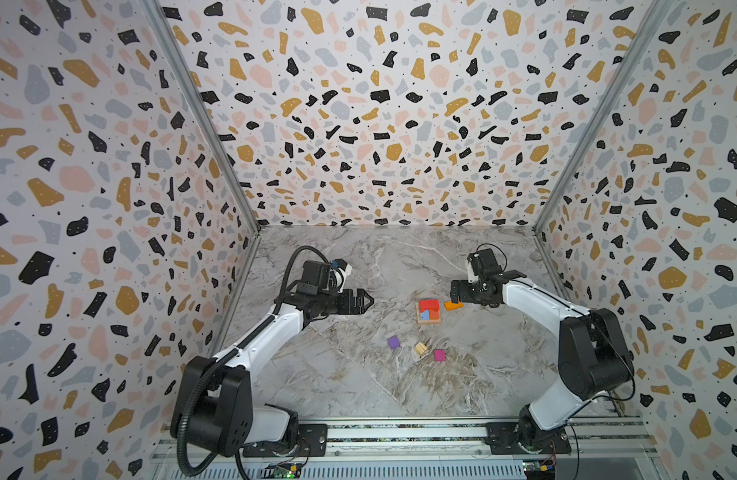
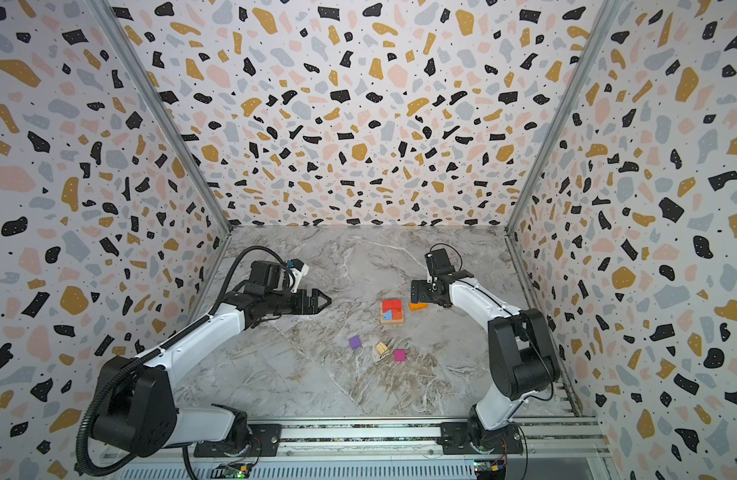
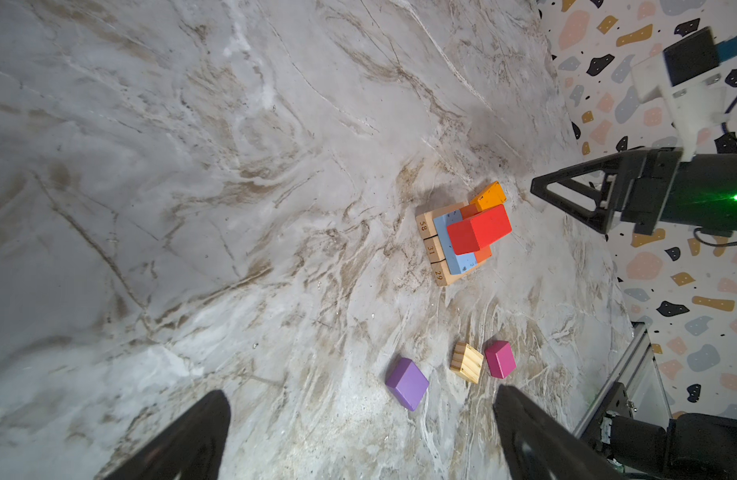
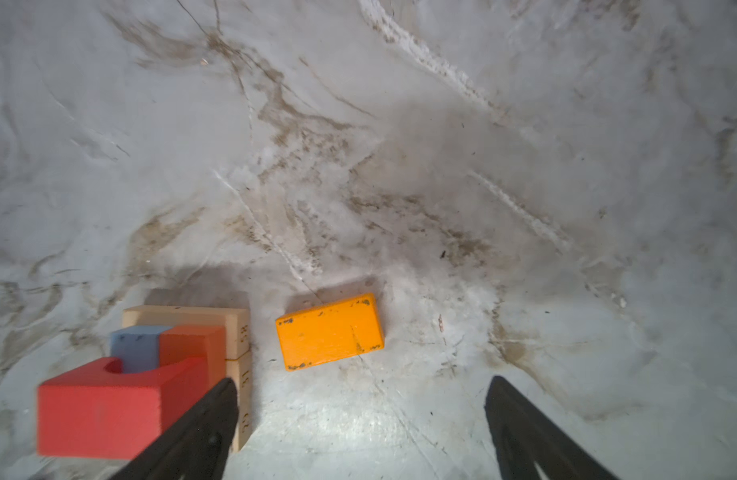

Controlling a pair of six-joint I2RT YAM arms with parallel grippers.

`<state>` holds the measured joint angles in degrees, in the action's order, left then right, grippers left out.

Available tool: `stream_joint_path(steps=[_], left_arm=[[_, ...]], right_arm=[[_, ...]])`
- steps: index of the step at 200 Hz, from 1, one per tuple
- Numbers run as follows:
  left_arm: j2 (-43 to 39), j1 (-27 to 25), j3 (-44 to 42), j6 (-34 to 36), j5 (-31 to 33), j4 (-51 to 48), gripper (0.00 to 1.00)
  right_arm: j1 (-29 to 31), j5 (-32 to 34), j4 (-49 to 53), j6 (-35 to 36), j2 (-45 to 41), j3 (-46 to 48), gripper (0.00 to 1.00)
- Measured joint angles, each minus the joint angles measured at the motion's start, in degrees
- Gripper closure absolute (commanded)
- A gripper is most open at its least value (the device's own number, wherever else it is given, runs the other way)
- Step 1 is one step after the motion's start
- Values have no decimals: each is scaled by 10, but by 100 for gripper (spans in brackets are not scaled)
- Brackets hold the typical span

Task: Build the wood block tower
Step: 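Move the right gripper over the yellow-orange bar and close on it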

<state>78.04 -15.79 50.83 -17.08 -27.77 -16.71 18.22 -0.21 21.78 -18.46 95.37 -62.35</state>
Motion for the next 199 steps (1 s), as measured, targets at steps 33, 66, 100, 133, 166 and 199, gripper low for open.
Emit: stream_joint_path(steps=[33,66,100,133,166,199], left_arm=[[2,0,0,0,3,0,0],[3,0,0,0,9,-1,0],[5,0,0,0,12,-3,0],[5,0,0,0,13,-7,0],[5,0,0,0,13,-12,0],[5,0,0,0,13,-12,0]], right_arm=[[0,-14,-25,2,17,32,11],[0,-22,-48,2,22,39,14],[0,-22,-59,2,42,39,15],[0,-22,-60,5,48,39,15],[3,-17,-59,6,51,35,15],[12,-9,-58,6,74,12,15]])
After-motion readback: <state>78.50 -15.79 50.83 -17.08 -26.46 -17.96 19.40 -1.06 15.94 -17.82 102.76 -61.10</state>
